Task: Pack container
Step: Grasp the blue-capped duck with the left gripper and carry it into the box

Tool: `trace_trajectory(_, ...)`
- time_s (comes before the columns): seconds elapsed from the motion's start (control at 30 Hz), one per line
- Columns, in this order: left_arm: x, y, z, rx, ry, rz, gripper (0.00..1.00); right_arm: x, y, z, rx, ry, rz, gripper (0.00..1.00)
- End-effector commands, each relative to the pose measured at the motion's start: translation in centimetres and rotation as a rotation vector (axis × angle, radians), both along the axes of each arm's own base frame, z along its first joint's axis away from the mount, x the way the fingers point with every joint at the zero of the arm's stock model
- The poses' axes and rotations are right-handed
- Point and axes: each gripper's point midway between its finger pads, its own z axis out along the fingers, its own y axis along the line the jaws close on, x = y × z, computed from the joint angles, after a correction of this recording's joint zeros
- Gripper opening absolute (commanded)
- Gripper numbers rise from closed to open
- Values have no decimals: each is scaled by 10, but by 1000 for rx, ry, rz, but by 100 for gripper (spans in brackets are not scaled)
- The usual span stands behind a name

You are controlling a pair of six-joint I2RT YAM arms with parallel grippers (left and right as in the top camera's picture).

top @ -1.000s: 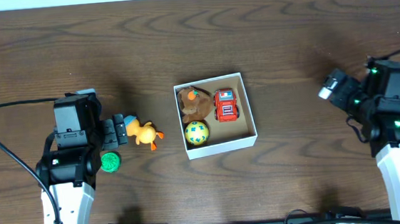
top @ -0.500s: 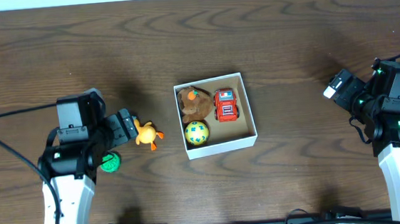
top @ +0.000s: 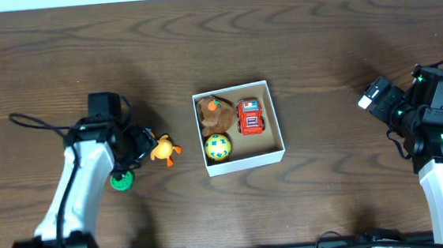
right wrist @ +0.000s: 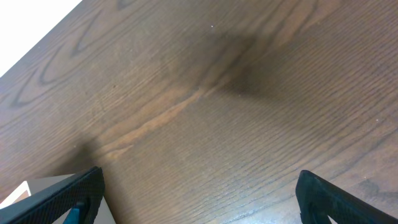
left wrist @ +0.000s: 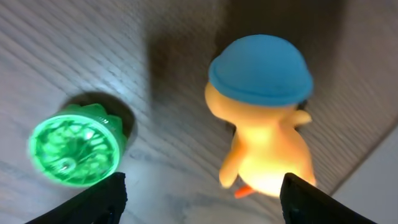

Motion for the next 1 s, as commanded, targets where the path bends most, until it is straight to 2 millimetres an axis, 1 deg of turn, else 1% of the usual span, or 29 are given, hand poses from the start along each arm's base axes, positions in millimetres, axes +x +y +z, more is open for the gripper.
trace_trajectory(0.0, 10, -10, -8, -15, 11, 19, 79, 2, -2, 10, 7, -28, -15, 99)
trace_trajectory(0.07, 15, -17, -13, -15, 3, -7, 78, 2, -2, 10, 7, -27, -15, 99)
trace_trajectory(0.23, 28, -32, -17, -8, -37, -49, 77, 2, -2, 10, 7, -27, -15, 99)
trace_trajectory(0.37, 26, -28, -26, 33, -10, 5, 77, 2, -2, 10, 7, -27, -15, 99)
trace_trajectory(0.53, 31, -28, -44, 34, 14, 6, 76, 2, -2, 10, 7, -27, -15, 99)
trace_trajectory(0.57, 31, -28, -46, 34, 17, 6, 74, 2, -2, 10, 7, -27, -15, 99)
trace_trajectory(0.63, 32, -29, -53, 35, 27, 6, 68, 2, -2, 10, 7, -27, -15, 99)
trace_trajectory(0.67, 34, -29, -56, 35, 29, 6, 59, 2, -2, 10, 7, -27, -15, 99)
trace_trajectory(0.7, 34, -29, -57, 35, 27, 6, 53, 2, -2, 10, 7, -27, -15, 99)
trace_trajectory(0.87, 40, -29, -55, 32, 3, 5, 43, 2, -2, 10, 7, -27, -15, 99)
trace_trajectory(0.97, 42, -32, -50, 24, -13, -30, 37, 2, -2, 10, 7, -27, -15, 99)
